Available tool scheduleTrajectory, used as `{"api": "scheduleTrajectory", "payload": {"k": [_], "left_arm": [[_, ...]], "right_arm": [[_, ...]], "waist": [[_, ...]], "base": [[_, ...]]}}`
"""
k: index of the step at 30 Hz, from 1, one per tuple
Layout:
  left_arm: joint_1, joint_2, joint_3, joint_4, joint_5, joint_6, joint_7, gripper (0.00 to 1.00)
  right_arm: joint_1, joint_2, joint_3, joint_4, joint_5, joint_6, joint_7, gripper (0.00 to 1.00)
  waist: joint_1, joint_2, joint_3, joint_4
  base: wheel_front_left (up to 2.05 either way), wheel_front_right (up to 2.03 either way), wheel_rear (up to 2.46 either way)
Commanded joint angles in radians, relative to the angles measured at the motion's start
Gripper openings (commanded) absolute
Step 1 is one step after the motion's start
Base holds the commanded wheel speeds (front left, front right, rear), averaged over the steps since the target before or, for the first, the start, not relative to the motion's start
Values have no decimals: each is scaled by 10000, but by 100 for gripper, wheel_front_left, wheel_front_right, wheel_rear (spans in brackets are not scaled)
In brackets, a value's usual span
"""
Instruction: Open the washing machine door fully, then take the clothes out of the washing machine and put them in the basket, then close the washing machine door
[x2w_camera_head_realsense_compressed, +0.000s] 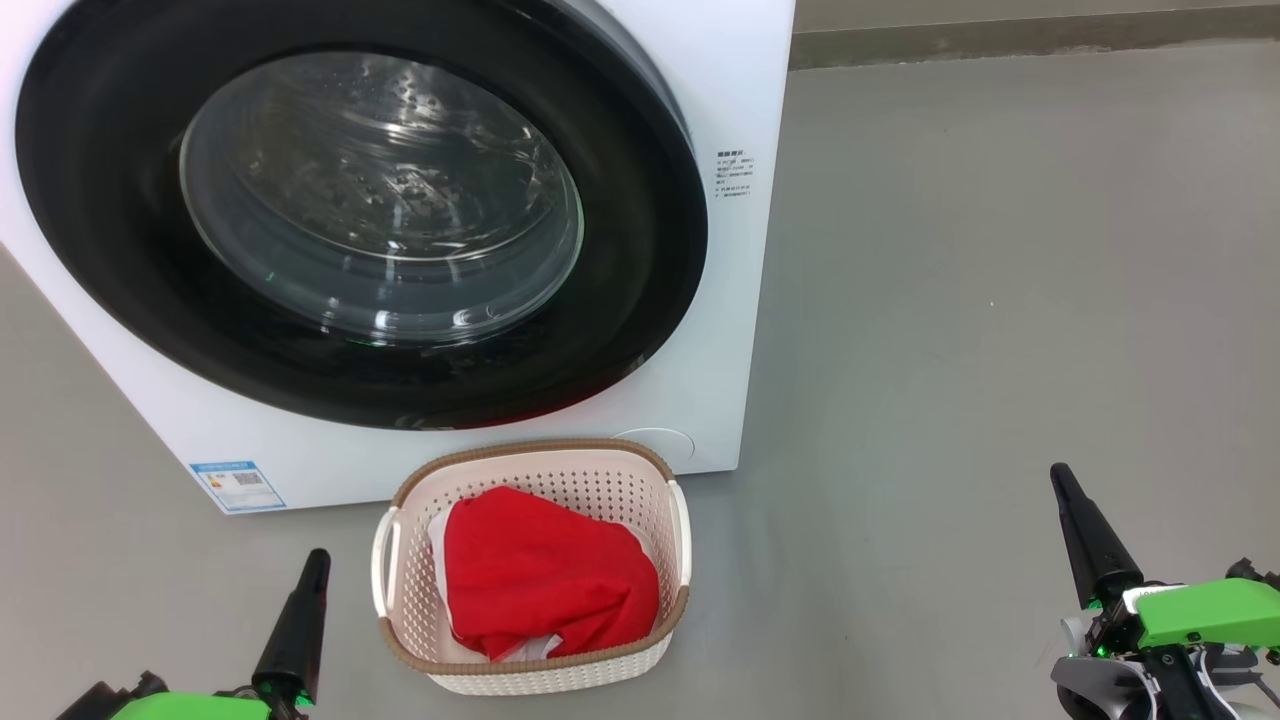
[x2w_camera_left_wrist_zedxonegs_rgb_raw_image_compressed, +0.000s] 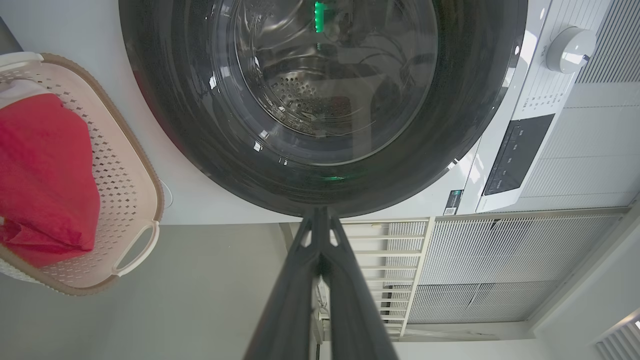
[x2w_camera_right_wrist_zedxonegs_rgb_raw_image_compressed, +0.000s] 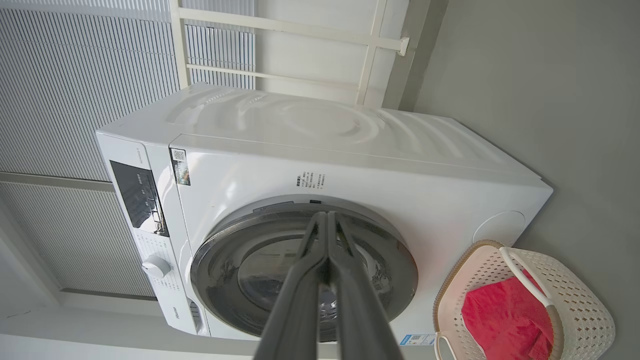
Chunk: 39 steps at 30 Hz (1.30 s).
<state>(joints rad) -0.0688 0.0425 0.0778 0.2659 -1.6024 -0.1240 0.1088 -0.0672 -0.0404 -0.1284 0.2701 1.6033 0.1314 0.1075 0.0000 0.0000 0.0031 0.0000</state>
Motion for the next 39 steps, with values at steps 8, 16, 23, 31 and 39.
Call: {"api": "scheduleTrajectory", "payload": {"k": [8,16,23,31,39], "left_arm": [[-393,86,360,-206,-63,-67,43,0],[-393,85,361,-206,-61,-67,44,0],[-393,84,362,-206,-60,-67,45,0],[-393,83,364,-207,-59,-67,47,0],[-393,82,365,-207,-58,-67,47,0]], "right_arm": [[-408,-99,140,-253,48,-7,62,0],[-408,-99,141,-253,49,-7,61,0],[-408,-99,142,-253,49,-7,61,0],[-408,-99,142,-253,50,-7,60,0],[-408,-99,143,-253,51,-7,60,0]], "waist": [[0,0,0,0],[0,0,0,0],[0,0,0,0],[0,0,0,0],[0,0,0,0]], "base": [[0,0,0],[0,0,0],[0,0,0],[0,0,0],[0,0,0]]}}
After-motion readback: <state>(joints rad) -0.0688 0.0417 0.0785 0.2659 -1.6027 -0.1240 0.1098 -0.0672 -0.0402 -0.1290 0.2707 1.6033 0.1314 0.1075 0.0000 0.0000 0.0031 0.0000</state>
